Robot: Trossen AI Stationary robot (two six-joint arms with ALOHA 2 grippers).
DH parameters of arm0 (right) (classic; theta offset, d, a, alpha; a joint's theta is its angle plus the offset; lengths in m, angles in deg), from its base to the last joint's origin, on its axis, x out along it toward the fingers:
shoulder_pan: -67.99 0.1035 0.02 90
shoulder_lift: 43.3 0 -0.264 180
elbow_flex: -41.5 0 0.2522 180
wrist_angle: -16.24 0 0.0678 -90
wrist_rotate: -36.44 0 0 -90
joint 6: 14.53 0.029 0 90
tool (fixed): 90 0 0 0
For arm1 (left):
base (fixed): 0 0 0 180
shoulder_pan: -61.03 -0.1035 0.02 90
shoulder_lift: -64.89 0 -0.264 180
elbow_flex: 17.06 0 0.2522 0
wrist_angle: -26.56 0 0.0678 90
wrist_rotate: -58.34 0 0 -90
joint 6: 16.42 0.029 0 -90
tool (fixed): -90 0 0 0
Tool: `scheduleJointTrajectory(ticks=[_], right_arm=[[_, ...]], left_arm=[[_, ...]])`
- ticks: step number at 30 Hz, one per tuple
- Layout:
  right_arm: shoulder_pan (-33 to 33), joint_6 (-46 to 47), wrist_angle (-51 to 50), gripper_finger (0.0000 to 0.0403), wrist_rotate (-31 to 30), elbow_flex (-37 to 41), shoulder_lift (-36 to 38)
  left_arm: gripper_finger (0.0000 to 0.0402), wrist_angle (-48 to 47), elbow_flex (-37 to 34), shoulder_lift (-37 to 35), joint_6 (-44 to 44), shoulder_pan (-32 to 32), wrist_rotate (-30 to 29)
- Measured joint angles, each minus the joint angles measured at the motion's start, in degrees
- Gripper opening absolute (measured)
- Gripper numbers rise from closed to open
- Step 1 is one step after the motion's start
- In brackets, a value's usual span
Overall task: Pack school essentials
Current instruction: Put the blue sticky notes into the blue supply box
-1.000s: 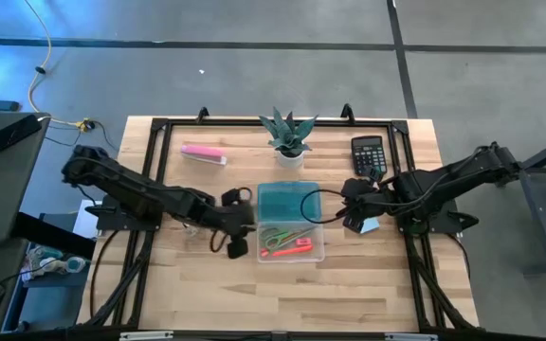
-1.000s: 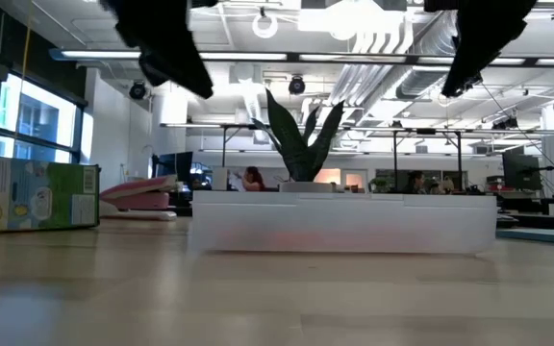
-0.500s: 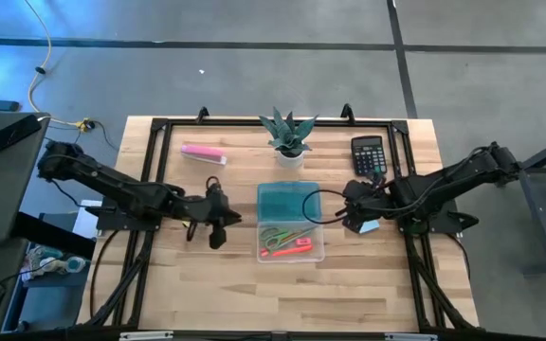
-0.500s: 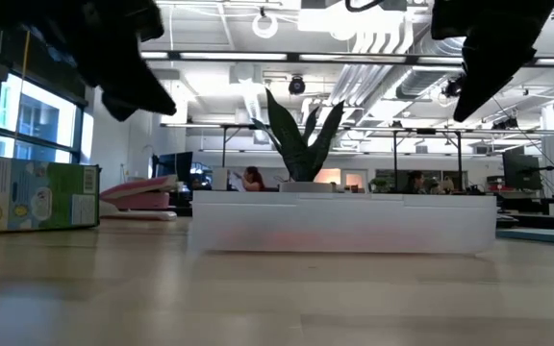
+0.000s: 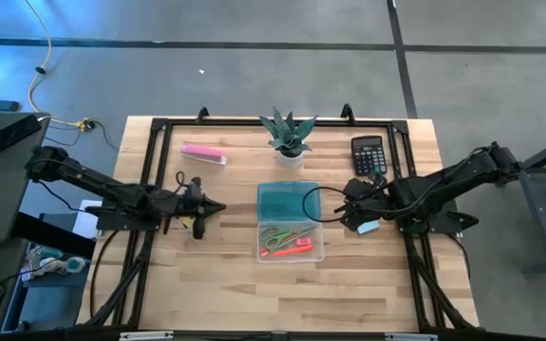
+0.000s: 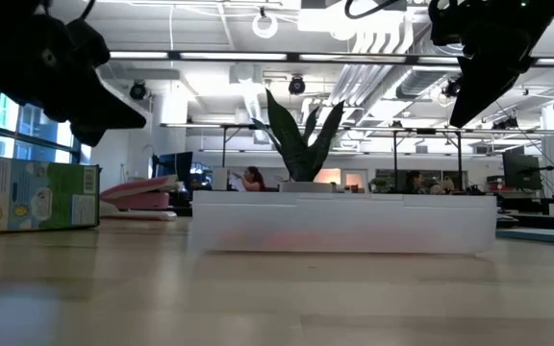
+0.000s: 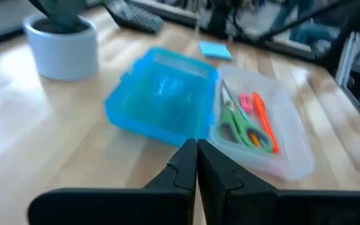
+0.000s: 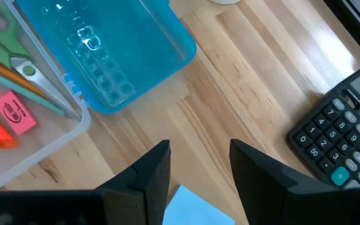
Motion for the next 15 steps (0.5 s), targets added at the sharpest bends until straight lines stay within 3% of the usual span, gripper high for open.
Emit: scheduleJointTrajectory(ticks=[8,15], right_arm=[[-0.1,-0.01,-0.8,0.0156,-0.69,0.0,0.45],[-2.47,0.73,-3.94,0.0156,-3.8,0.0,6.37]], left_arm=[[0.0001,-2.37,-2.69,-12.13,4.93,-0.48,-0.92],[0.0,-7.97,-2.67,-20.44,7.42,-0.5,-2.67]])
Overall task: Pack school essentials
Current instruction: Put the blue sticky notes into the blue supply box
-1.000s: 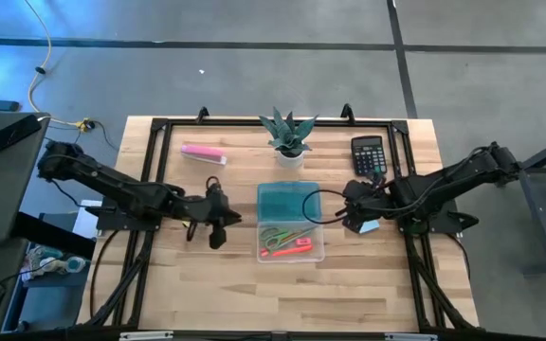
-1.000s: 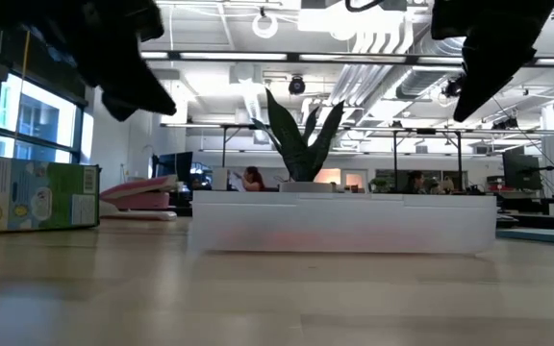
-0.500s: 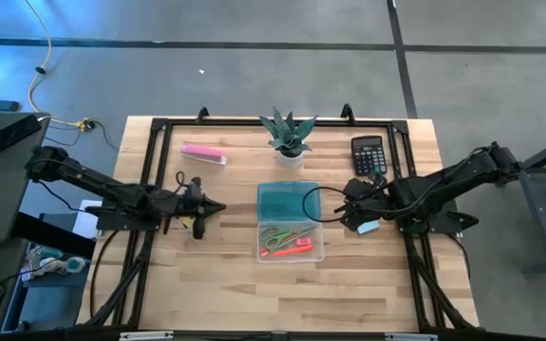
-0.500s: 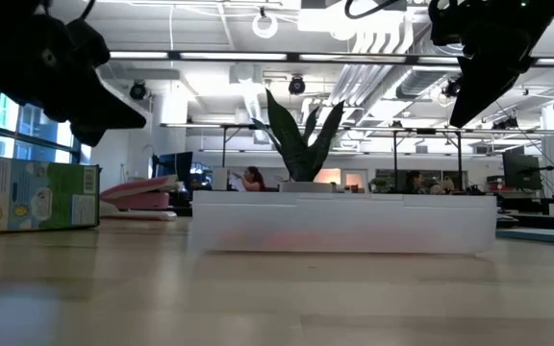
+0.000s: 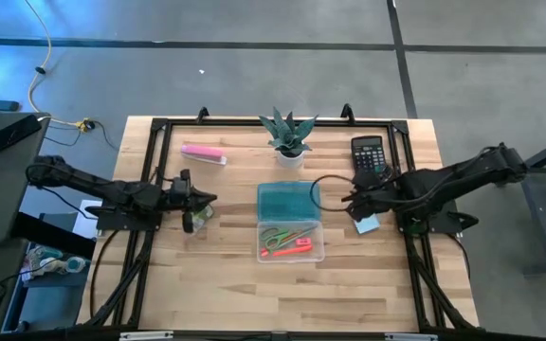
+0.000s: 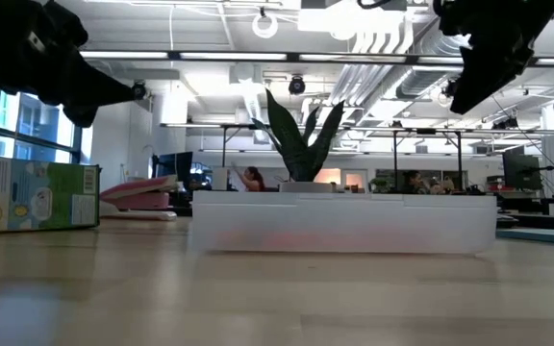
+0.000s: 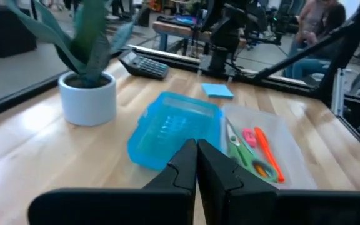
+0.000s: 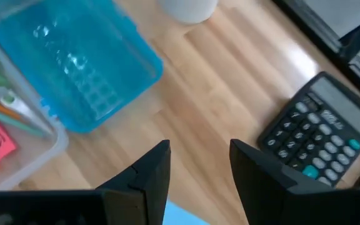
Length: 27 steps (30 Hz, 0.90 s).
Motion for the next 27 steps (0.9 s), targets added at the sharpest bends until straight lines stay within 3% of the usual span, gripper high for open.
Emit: scheduleJointTrajectory(ticks=[5,10,22,27], right_arm=[[-1.36,-1.01,-0.72,0.0156,-0.68,0.0,4.65],[-2.04,-1.81,-0.94,0.0156,-0.7,0.0,7.15],[-2.06,2.92,-3.61,0.0156,0.86,0.06,7.47],[-2.06,6.31,-3.23,0.0156,3.96,4.13,7.53]], left_arm=[[0.0,-4.65,-0.04,-3.43,-0.86,0.0,-2.42],[0.0,-1.68,-3.92,-5.15,-2.11,-0.02,-2.15],[0.0,-2.77,-3.72,-5.83,0.93,-0.02,0.4],[0.0001,-3.13,-3.72,-5.81,1.49,-0.02,-0.91]])
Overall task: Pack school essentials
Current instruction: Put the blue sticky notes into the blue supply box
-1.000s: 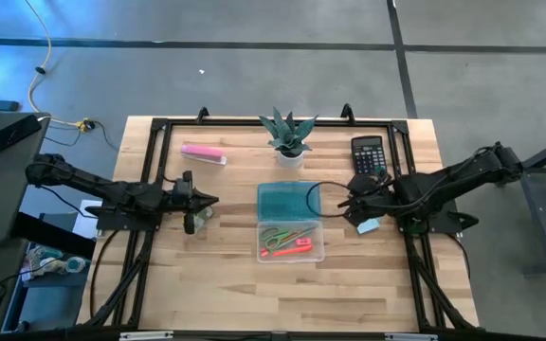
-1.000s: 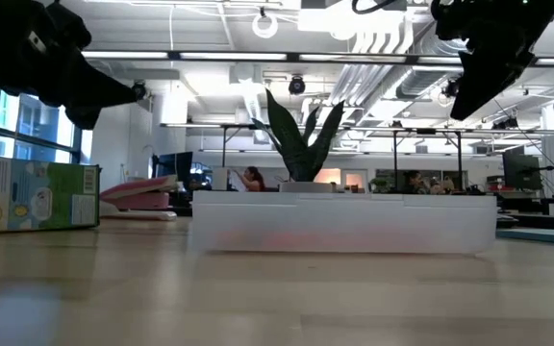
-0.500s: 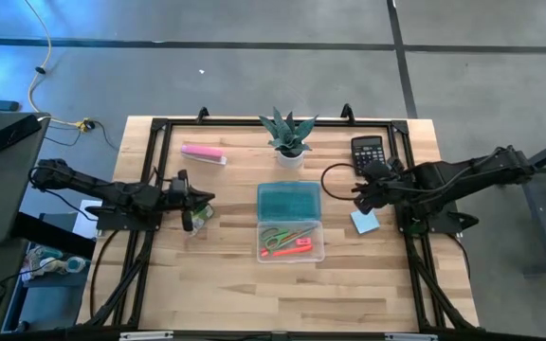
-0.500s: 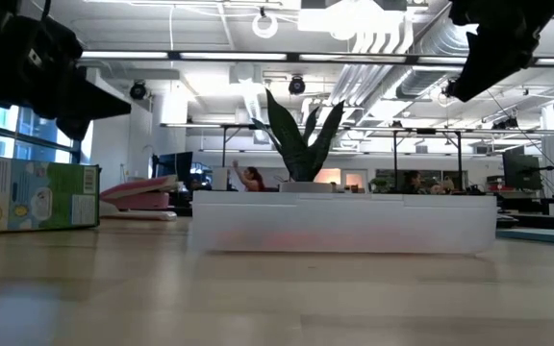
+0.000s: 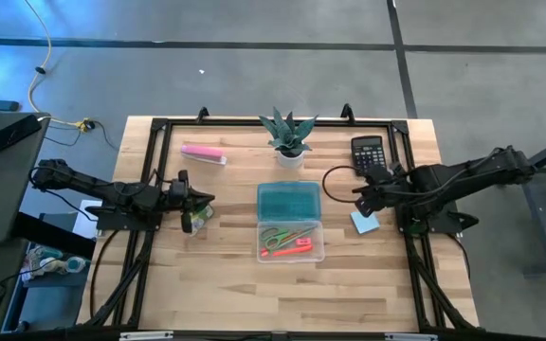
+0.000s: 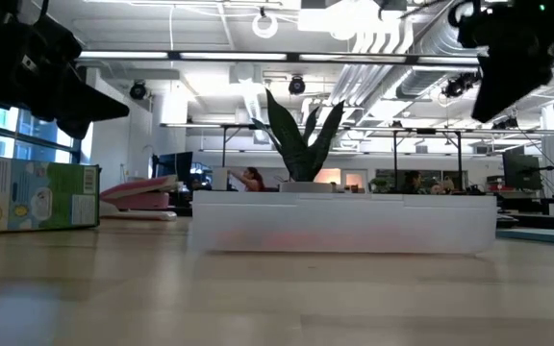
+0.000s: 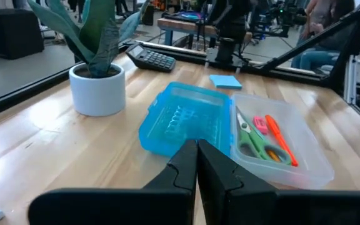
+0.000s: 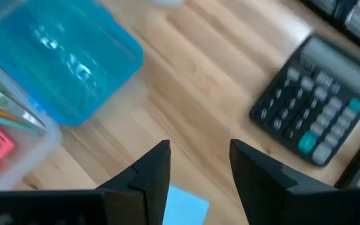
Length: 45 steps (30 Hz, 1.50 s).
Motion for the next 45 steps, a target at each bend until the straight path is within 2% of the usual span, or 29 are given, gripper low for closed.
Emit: scheduleJointTrajectory(ticks=[10,27,40,45], right_arm=[[0.02,11.44,2.24,0.0156,11.34,6.92,-0.04],[0.59,18.33,2.84,0.0156,12.16,7.66,-0.82],[3.41,17.86,5.08,0.0157,16.29,7.66,-12.97],[3.41,17.85,6.36,0.019,17.72,7.66,-15.75]], left_arm=[[0.0001,-0.03,0.0,0.0,-0.58,0.0,-0.1],[0.0001,-0.03,0.0,0.0,-0.58,0.0,-0.1],[0.0003,-0.03,0.0,0.0,-0.58,0.0,-0.08],[0.0005,-0.03,0.0,0.02,-0.59,0.0,-0.09]])
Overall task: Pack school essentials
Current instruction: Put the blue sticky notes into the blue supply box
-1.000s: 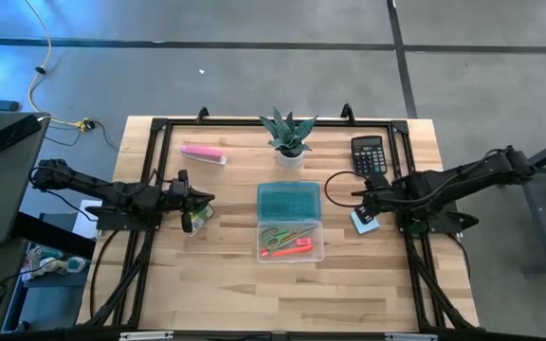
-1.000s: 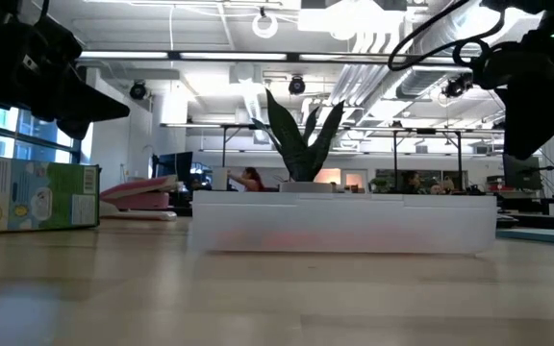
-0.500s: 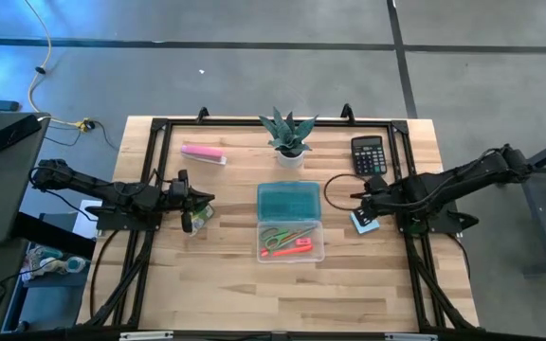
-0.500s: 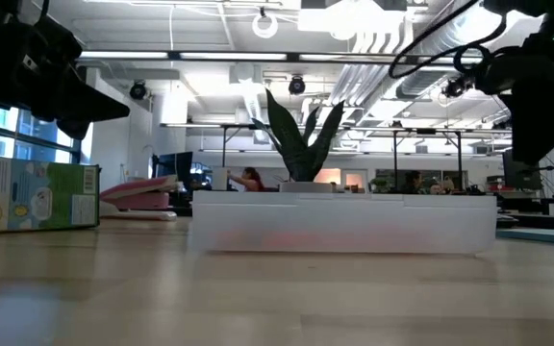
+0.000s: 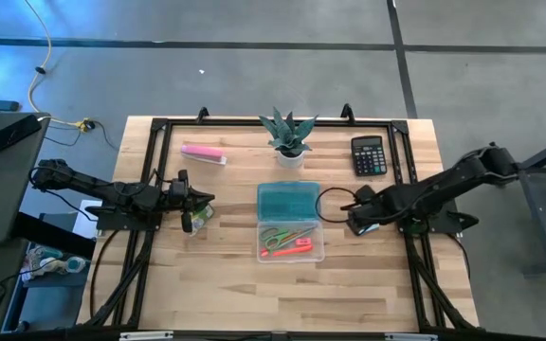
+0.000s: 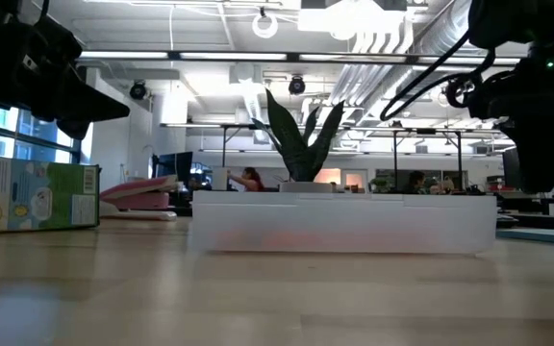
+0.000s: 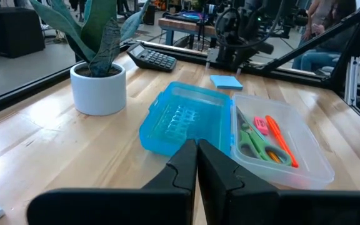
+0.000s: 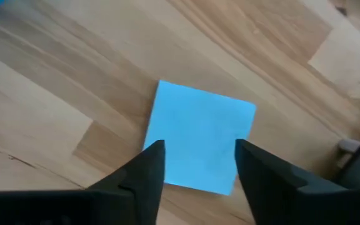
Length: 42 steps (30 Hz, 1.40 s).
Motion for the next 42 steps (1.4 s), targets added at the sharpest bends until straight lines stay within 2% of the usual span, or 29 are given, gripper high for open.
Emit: scheduleJointTrajectory(ticks=[10,14,17,21,35,42], right_arm=[[0.0,-1.69,0.2,0.0346,-0.09,0.02,-0.14],[0.05,-1.53,4.01,0.0393,-0.01,3.09,-0.11],[0.09,-1.45,8.81,0.0394,0.57,6.58,-0.11],[0.1,0.35,9.84,0.0398,2.41,8.42,-0.06],[0.11,-0.12,10.58,0.04,0.11,8.48,-0.21],[0.11,0.2,12.15,0.04,-1.66,8.5,-3.68]], left_arm=[[0.0003,0.0,0.0,-0.01,-0.01,0.0,0.01],[0.0003,0.0,0.0,0.0,-0.01,0.0,0.01],[0.0004,0.0,0.0,0.0,-0.01,0.0,0.01],[0.0003,0.0,0.0,-0.01,-0.01,0.0,0.01],[0.0004,0.0,0.0,-0.02,-0.01,0.0,0.01],[0.0005,0.0,0.01,0.0,0.0,0.0,0.01]])
